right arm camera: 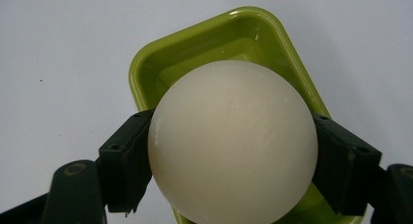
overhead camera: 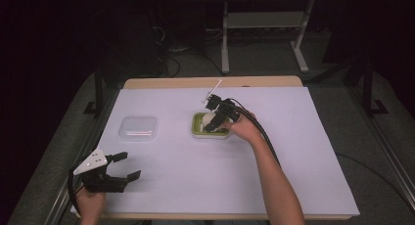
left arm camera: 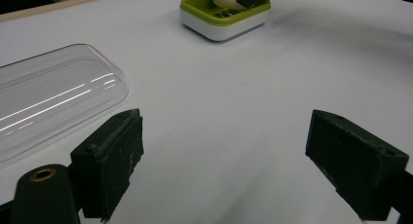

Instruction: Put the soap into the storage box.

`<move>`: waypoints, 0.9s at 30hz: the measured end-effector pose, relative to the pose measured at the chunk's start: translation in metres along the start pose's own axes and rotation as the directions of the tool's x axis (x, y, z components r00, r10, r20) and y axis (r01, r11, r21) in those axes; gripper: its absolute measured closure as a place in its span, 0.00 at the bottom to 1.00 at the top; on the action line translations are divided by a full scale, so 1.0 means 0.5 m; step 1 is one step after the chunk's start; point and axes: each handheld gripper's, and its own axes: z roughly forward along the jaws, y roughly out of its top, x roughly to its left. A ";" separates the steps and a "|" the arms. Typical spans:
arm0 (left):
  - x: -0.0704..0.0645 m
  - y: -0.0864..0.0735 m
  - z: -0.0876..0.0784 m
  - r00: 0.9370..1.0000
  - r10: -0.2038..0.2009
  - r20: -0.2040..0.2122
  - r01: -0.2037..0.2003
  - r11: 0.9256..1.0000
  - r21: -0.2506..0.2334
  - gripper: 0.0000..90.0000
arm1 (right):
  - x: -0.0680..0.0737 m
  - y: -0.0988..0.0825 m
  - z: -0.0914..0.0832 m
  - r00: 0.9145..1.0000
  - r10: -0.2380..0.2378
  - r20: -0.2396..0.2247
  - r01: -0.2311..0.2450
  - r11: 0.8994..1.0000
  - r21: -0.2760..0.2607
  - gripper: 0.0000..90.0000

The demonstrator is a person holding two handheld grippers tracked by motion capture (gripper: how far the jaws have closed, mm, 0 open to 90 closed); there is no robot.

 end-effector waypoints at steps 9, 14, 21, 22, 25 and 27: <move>0.000 0.000 0.000 1.000 0.000 -0.002 0.000 1.000 0.001 0.15 | -0.001 0.005 0.011 1.000 0.009 0.010 -0.009 1.000 0.000 0.26; 0.000 0.000 -0.001 1.000 0.002 -0.002 -0.002 1.000 0.000 0.15 | -0.001 0.005 0.011 1.000 0.008 0.013 -0.008 1.000 0.002 0.26; 0.001 0.000 -0.001 1.000 0.003 -0.002 -0.003 1.000 0.000 0.15 | -0.001 0.005 0.011 1.000 0.011 0.013 -0.011 1.000 0.004 0.26; 0.001 0.000 -0.001 1.000 0.002 -0.002 -0.002 1.000 0.000 0.15 | -0.001 0.005 0.011 1.000 0.011 0.014 -0.011 1.000 0.005 0.26; 0.001 0.000 -0.001 1.000 0.003 -0.002 -0.003 1.000 -0.001 0.15 | -0.001 0.006 0.011 1.000 0.011 0.015 -0.011 1.000 0.007 0.26; 0.001 0.000 -0.001 1.000 0.003 -0.001 -0.003 1.000 -0.003 0.15 | -0.001 0.006 0.011 1.000 0.011 0.016 -0.011 1.000 0.007 0.26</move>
